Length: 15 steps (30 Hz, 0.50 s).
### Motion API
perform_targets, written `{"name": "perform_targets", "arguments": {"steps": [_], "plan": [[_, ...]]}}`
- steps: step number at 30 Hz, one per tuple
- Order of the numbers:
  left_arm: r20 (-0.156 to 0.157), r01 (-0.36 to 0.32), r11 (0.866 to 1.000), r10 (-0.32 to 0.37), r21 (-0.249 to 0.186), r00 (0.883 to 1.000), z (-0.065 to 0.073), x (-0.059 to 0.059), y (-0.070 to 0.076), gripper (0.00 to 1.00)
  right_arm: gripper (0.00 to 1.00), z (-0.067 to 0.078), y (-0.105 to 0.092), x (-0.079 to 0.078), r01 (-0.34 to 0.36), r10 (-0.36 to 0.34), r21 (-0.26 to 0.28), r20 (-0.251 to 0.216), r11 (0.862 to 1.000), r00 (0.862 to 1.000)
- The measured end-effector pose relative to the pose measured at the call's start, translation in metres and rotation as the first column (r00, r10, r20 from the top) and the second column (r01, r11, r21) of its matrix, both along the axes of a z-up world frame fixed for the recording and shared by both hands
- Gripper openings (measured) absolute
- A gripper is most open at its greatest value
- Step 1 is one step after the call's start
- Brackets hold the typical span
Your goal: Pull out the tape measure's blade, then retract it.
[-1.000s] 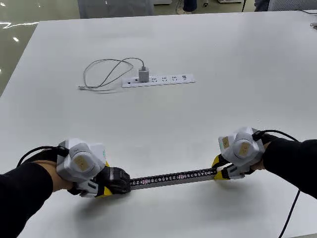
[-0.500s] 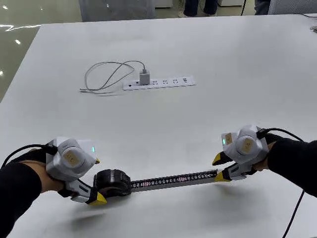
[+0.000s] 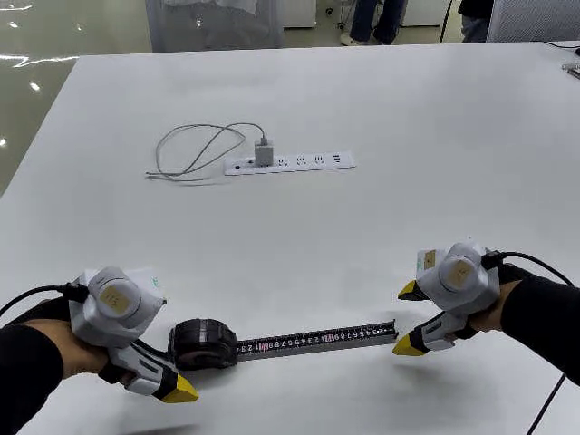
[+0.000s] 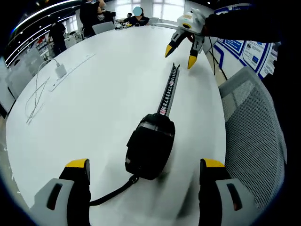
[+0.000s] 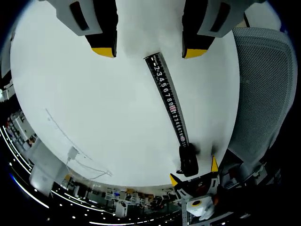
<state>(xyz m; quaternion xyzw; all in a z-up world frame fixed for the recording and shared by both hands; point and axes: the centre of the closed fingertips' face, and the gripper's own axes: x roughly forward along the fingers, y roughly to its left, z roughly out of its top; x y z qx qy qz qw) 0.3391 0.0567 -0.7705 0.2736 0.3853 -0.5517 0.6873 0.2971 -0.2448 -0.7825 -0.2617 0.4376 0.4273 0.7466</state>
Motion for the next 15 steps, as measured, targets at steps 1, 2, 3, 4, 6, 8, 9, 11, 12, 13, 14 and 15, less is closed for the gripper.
{"name": "perform_targets", "arguments": {"steps": [1, 2, 3, 4, 6, 8, 9, 11, 12, 13, 14, 15], "plan": [[0.001, -0.007, 1.0, 0.007, 0.002, 1.0, -0.001, -0.001, 0.002, 0.97, 0.55, 0.0, -0.003, 0.0, 0.016, -0.016, 0.001, 0.005, 1.0, 1.0], [0.001, -0.009, 1.0, 0.009, 0.003, 1.0, -0.002, -0.002, 0.003, 0.98, 0.57, -0.001, -0.006, -0.001, 0.03, -0.03, 0.006, 0.006, 1.0, 1.0], [-0.002, -0.019, 1.0, 0.019, 0.005, 1.0, -0.003, -0.002, 0.005, 0.99, 0.59, -0.001, -0.009, -0.002, 0.049, -0.049, 0.011, 0.007, 0.999, 0.999], [-0.004, -0.026, 1.0, 0.026, 0.005, 1.0, -0.003, -0.002, 0.007, 0.99, 0.61, -0.001, -0.011, -0.001, 0.058, -0.058, 0.014, 0.011, 0.998, 0.998], [-0.019, -0.06, 0.998, 0.06, -0.013, 0.998, -0.001, -0.002, 0.009, 0.99, 0.64, 0.003, -0.012, -0.001, 0.088, -0.089, 0.037, 0.022, 0.995, 0.996], [-0.014, -0.091, 0.995, 0.091, -0.037, 0.996, 0.003, 0.002, 0.01, 0.99, 0.67, 0.006, -0.012, -0.001, 0.121, -0.123, 0.071, 0.024, 0.99, 0.992], [-0.008, -0.098, 0.994, 0.098, -0.043, 0.995, 0.005, 0.003, 0.01, 0.99, 0.69, 0.006, -0.014, -0.001, 0.124, -0.126, 0.069, 0.027, 0.99, 0.992], [-0.01, -0.126, 0.99, 0.125, -0.062, 0.992, 0.008, 0.006, 0.011, 0.99, 0.72, 0.009, -0.016, -0.001, 0.139, -0.143, 0.082, 0.041, 0.987, 0.989], [-0.002, -0.139, 0.988, 0.139, -0.063, 0.99, 0.009, 0.008, 0.013, 0.99, 0.75, 0.01, -0.017, -0.001, 0.146, -0.151, 0.089, 0.046, 0.985, 0.988], [0.016, -0.15, 0.986, 0.151, -0.068, 0.988, 0.011, 0.011, 0.015, 0.99, 0.78, 0.01, -0.018, 0.0, 0.162, -0.168, 0.097, 0.053, 0.982, 0.984], [0.023, -0.162, 0.984, 0.164, -0.075, 0.986, 0.012, 0.013, 0.016, 0.99, 0.8, 0.011, -0.02, 0.0, 0.168, -0.175, 0.1, 0.058, 0.981, 0.983], [0.022, -0.183, 0.979, 0.186, -0.089, 0.982, 0.013, 0.014, 0.017, 0.99, 0.82, 0.011, -0.022, -0.001, 0.186, -0.193, 0.102, 0.063, 0.977, 0.979]]}}
